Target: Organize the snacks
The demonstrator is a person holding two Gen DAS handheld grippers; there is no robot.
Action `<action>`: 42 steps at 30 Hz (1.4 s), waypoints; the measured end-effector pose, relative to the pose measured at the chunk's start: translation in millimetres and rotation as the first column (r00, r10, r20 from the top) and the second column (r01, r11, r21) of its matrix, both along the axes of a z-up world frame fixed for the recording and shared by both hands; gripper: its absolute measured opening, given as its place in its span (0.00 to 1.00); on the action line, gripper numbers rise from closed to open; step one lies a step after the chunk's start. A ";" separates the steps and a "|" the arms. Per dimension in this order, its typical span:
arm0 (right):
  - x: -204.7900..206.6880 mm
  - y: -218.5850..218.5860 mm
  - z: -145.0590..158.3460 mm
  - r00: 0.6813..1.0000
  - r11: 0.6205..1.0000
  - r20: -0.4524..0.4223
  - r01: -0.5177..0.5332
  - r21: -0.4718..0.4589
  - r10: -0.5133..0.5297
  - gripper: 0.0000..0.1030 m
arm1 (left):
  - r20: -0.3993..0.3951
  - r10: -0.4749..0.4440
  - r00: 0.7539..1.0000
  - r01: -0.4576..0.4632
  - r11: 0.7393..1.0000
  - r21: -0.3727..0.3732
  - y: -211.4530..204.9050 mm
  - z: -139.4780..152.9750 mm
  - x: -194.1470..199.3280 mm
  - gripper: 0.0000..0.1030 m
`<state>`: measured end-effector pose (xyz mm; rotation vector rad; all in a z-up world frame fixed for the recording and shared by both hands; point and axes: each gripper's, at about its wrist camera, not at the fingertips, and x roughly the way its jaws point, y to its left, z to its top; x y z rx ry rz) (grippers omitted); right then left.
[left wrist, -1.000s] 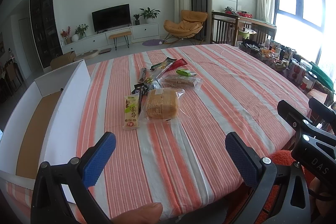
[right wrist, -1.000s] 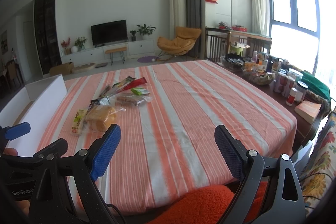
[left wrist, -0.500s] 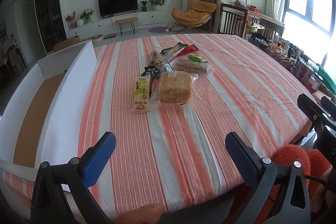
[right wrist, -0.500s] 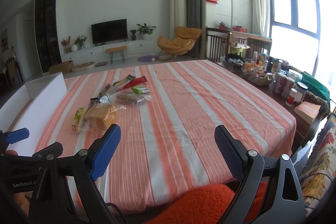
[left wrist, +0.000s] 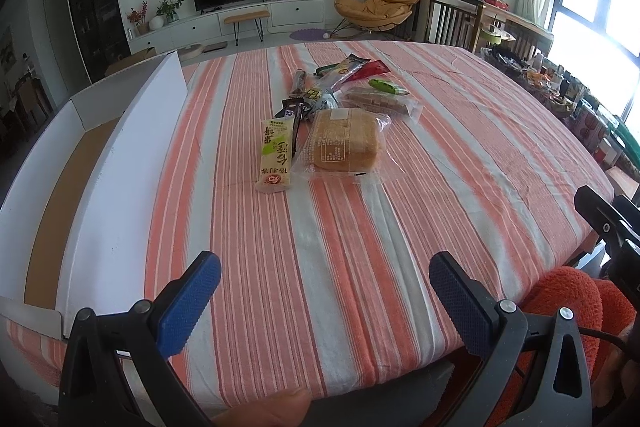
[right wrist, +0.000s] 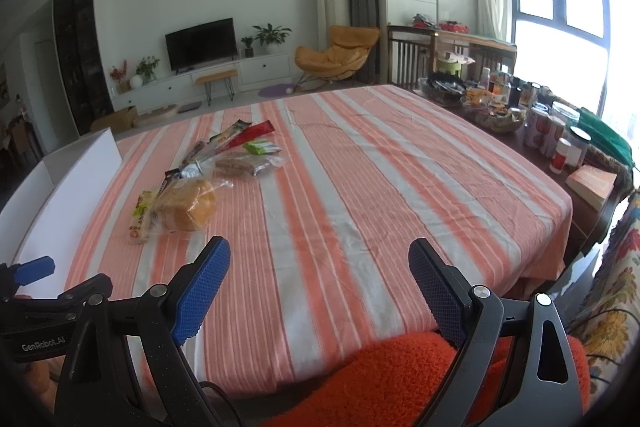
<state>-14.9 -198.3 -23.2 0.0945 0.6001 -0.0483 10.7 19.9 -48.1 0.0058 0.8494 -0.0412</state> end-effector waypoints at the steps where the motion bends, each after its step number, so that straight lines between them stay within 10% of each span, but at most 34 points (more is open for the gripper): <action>1: 1.0 0.5 -1.9 1.000 1.000 -0.008 0.000 0.000 0.000 0.90 | -0.008 0.004 1.000 -0.004 1.000 0.004 0.6 -1.9 1.2 1.00; 24: 7.4 -1.8 -14.8 0.996 1.000 -0.087 0.024 -0.003 -0.024 0.90 | -0.198 0.085 0.976 -0.051 0.984 0.171 26.6 -79.5 56.0 1.00; 30: 13.7 -1.5 -18.2 0.994 1.000 -0.110 0.016 0.009 -0.015 0.90 | -0.219 0.103 0.970 -0.102 0.995 0.016 59.3 -91.1 68.1 1.00; 42: 139.6 83.5 -12.8 0.914 0.956 -0.287 -0.254 0.147 0.287 0.90 | -0.141 0.075 0.987 -0.074 0.997 0.016 63.4 -91.4 68.5 1.00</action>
